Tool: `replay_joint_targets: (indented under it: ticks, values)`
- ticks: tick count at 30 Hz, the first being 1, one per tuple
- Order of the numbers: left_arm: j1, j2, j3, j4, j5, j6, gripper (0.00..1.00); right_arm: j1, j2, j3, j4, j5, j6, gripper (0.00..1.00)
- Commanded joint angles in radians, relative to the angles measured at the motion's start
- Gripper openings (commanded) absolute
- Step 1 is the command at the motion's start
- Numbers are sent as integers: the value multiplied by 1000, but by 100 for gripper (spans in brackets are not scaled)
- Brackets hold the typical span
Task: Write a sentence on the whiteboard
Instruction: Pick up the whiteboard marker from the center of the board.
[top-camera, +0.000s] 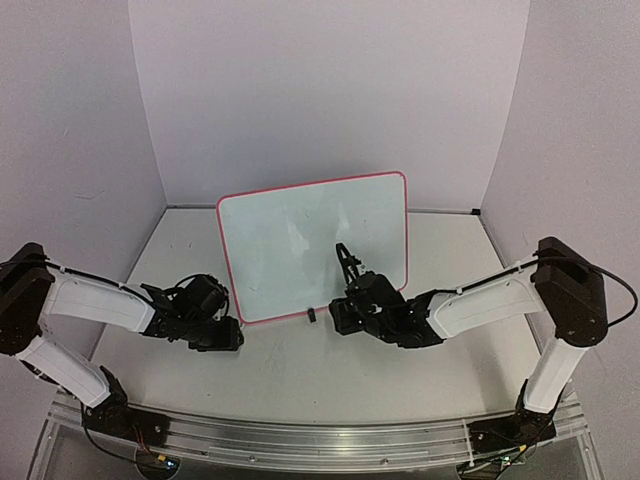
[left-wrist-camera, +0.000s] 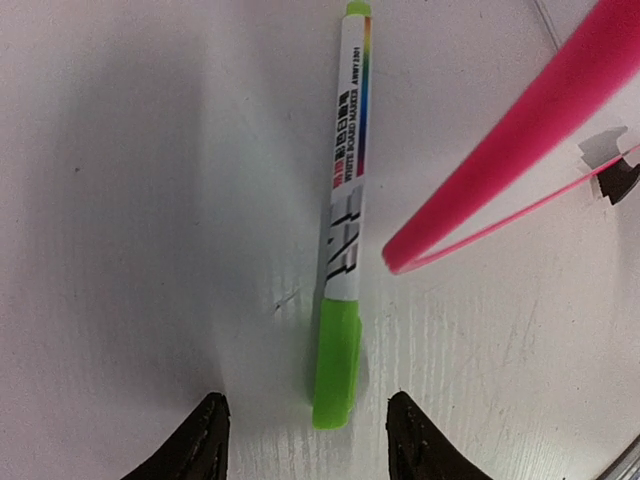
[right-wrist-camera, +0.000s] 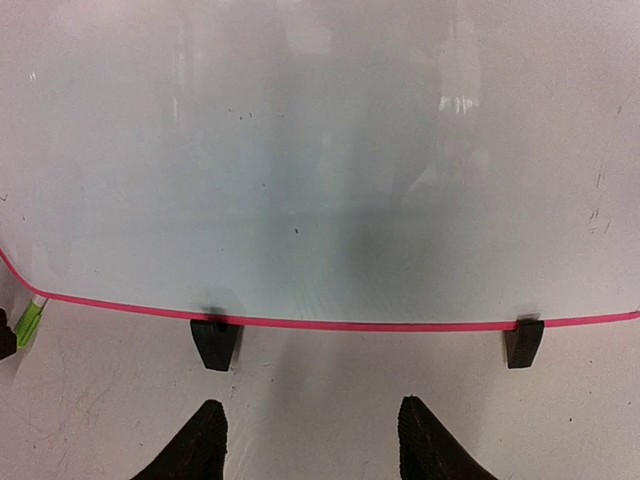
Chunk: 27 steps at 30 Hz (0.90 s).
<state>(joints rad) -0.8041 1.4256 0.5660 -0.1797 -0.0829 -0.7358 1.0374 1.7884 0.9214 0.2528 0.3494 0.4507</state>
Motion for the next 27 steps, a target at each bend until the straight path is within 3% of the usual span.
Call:
replay_joint_targets:
  ticks: [1,16,27]
  values:
    - [-10,47,57,41,-16,-5,49,2,-42,-10,-5,35,16,55]
    - [-79,171,158,-203,-122,-23,8,2,-115,-16,-75,104,35,56]
    - [-95,32,38,-262,-122,-128,2,2,-166,2,-118,118,5,58]
